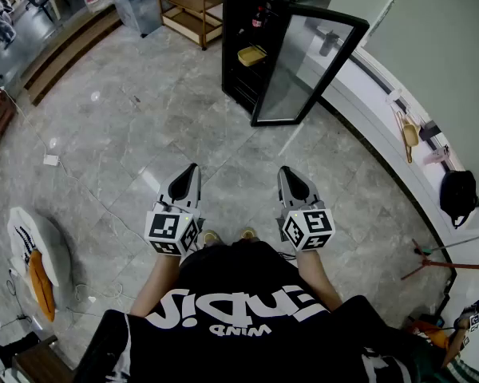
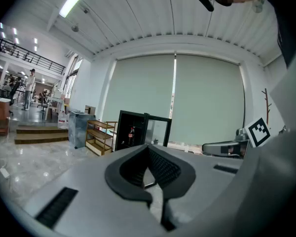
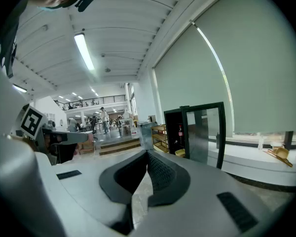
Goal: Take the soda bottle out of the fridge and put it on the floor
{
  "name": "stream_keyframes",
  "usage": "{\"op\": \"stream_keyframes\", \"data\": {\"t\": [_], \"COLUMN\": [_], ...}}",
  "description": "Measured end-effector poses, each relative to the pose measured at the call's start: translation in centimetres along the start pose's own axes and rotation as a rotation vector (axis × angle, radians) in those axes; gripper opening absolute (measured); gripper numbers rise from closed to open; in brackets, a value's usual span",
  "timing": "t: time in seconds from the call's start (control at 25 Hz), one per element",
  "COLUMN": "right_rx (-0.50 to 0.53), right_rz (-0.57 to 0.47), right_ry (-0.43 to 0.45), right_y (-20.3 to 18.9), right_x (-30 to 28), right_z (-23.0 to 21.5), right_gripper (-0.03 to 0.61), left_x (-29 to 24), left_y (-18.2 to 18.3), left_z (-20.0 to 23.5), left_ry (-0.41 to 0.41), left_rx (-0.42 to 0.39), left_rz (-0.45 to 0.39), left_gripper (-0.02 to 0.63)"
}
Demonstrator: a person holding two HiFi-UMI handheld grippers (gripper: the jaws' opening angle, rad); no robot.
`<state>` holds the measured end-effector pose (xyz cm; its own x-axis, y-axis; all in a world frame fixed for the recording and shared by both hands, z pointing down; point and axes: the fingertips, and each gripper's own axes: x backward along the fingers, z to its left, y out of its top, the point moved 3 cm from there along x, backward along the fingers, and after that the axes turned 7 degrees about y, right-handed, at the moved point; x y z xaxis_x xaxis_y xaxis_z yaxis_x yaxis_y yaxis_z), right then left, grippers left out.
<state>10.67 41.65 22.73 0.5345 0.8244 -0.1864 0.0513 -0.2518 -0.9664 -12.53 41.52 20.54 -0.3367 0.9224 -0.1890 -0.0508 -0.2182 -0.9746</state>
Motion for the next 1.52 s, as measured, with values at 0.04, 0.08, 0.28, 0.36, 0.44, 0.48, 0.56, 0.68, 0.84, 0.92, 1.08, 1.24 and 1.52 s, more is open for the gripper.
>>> {"op": "stream_keyframes", "data": {"t": [0.04,0.08,0.28,0.36,0.44,0.48,0.56,0.68,0.84,0.92,1.08,1.24,1.52], "right_rx": [0.000,0.000,-0.020,-0.016,-0.017,-0.020,-0.022,-0.015,-0.014,-0.016,-0.012,-0.010,-0.013], "right_rz": [0.000,0.000,0.012,0.019,0.025,0.027,0.033,0.035,0.015,0.006,-0.003,-0.004,0.005], "right_ry": [0.000,-0.001,-0.002,0.005,0.006,0.005,0.000,-0.009,-0.043,-0.060,-0.071,-0.072,-0.053], "right_y": [-0.1,-0.2,-0.7,-0.8,-1.0,-1.0,-1.3,-1.9,-2.4,-2.2,-1.7,-1.5,-1.1], "right_x": [-0.1,-0.3,-1.2,-1.6,-2.0,-2.1,-2.5,-3.1,-4.1,-4.5,-5.4,-7.2,-11.7], "right_z": [0.0,0.1,0.8,1.4,2.0,2.2,2.7,3.5,4.4,4.6,4.8,4.1,2.6], "right_gripper": [0.023,0.023,0.023,0.023,0.023,0.023,0.023,0.023,0.023,0.023,0.023,0.023,0.023], "left_x": [-0.1,-0.1,-0.4,-0.3,-0.3,-0.3,-0.4,-0.7,-1.1,-1.3,-1.9,-3.3,-7.1], "left_y": [0.0,-0.1,-0.1,0.0,0.0,0.0,0.3,0.6,0.6,0.7,0.4,0.3,0.8], "left_z": [0.1,0.1,0.9,1.4,2.1,2.4,3.2,4.9,6.4,6.5,7.0,8.0,10.3], "left_ry": [-0.001,-0.002,-0.012,-0.014,-0.014,-0.017,-0.026,-0.046,-0.083,-0.105,-0.124,-0.122,-0.100], "left_rx": [-0.001,-0.002,-0.006,-0.010,-0.014,-0.019,-0.033,-0.041,-0.055,-0.058,-0.051,-0.050,-0.050], "left_rz": [-0.002,-0.003,0.001,0.005,0.009,0.011,0.013,0.005,-0.004,-0.009,0.001,0.004,0.006], "left_gripper": [0.006,0.006,0.006,0.006,0.006,0.006,0.006,0.006,0.006,0.006,0.007,0.006,0.006]}}
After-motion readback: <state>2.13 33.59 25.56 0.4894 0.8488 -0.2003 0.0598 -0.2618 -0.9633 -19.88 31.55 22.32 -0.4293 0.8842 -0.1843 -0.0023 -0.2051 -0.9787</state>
